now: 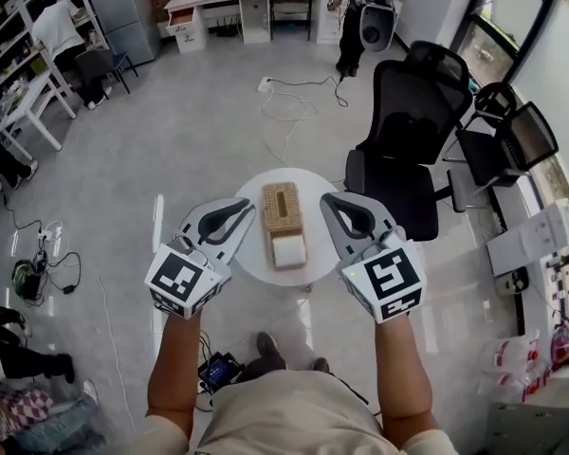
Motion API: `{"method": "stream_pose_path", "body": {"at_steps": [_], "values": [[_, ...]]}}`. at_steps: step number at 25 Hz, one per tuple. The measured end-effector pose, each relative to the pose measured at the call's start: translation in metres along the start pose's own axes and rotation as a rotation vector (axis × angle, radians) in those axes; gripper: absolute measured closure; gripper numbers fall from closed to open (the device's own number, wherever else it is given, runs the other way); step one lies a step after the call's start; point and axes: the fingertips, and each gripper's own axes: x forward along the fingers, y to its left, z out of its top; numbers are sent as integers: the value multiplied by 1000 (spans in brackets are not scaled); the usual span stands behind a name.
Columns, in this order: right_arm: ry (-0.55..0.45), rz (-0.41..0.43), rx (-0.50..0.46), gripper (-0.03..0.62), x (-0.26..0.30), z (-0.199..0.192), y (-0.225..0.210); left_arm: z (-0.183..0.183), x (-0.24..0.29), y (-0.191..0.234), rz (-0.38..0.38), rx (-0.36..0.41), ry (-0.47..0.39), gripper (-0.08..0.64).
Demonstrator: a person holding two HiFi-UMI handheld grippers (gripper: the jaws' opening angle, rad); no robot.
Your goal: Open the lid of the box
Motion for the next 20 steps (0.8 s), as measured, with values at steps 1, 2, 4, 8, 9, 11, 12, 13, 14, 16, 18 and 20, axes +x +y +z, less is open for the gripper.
{"method": "stream_pose_path", "body": {"at_steps": [1,2,4,8,9,11,12,13,14,16,18,20], "values": [[1,-5,-1,600,5,1,1,-1,-1,5,-5,0,-2,525],[4,-11,-2,600,9,3,2,-2,-2,10,-9,0,-4,525],[6,-20,-5,600,17,7,4,-2,-4,19,-19,2,-10,525],[2,-30,-17,600,27,19,6,4,-5,34,-26,10,-31,525],[5,-26,-21,600,31,19,7,5,-5,38,-22,5,-34,525],[14,-11,-32,600,38,19,10,4,-5,43,-13,-9,-38,525],[15,-4,-36,600,42,19,9,-1,-5,44,-10,-14,-38,525],[13,-1,-40,600,46,19,7,-4,-4,47,-5,-16,-35,525],[8,2,-42,600,51,18,4,-6,-2,50,3,-18,-30,525],[0,16,-39,600,64,14,-2,-14,1,57,23,-19,-16,525],[-3,48,-29,600,79,7,-4,-25,1,64,46,-19,5,525],[-11,89,-21,600,95,5,-2,-33,0,74,77,-20,28,525]]}}
